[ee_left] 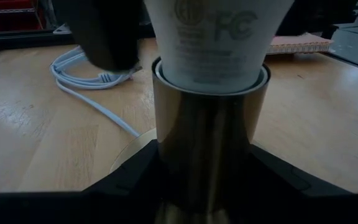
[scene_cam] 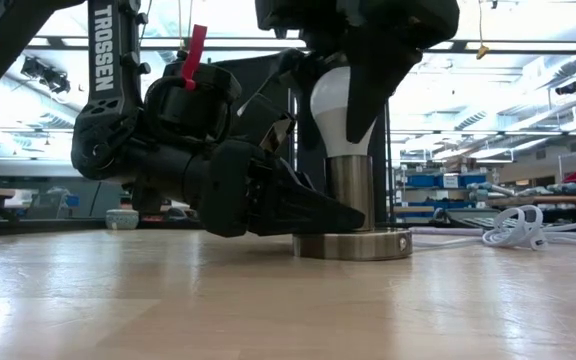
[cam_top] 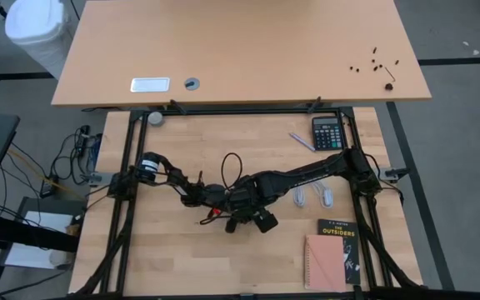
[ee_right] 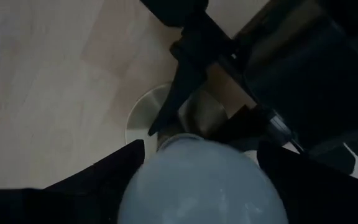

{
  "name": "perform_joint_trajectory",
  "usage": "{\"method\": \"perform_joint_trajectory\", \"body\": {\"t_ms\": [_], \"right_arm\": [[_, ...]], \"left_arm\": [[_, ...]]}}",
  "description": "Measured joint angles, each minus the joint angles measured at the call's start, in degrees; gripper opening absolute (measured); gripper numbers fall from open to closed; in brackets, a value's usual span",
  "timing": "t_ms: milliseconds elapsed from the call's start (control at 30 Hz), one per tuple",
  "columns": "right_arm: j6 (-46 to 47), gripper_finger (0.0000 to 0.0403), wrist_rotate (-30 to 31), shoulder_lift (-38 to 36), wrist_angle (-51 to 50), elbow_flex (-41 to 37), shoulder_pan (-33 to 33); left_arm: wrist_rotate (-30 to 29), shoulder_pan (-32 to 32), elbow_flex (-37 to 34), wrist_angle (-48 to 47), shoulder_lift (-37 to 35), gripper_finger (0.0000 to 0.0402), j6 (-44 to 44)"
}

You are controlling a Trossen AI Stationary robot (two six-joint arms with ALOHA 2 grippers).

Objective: Screw lightbulb
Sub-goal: Insert the light bulb into the lamp

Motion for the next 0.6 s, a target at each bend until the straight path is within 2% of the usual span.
{"method": "perform_joint_trajectory", "body": {"t_ms": [233,600], "right_arm": [[1.45,0.0324,0.03,-0.14,2.46,-3.26,0.39],[1.44,0.0311,0.59,-0.15,3.28,-3.39,0.59]], "left_arm": [[-0.03,0.0,0.0,-0.04,0.0,0.0198,-0.17],[-0.01,0.0,0.0,-0.04,0.0,0.0198,-0.06]]}}
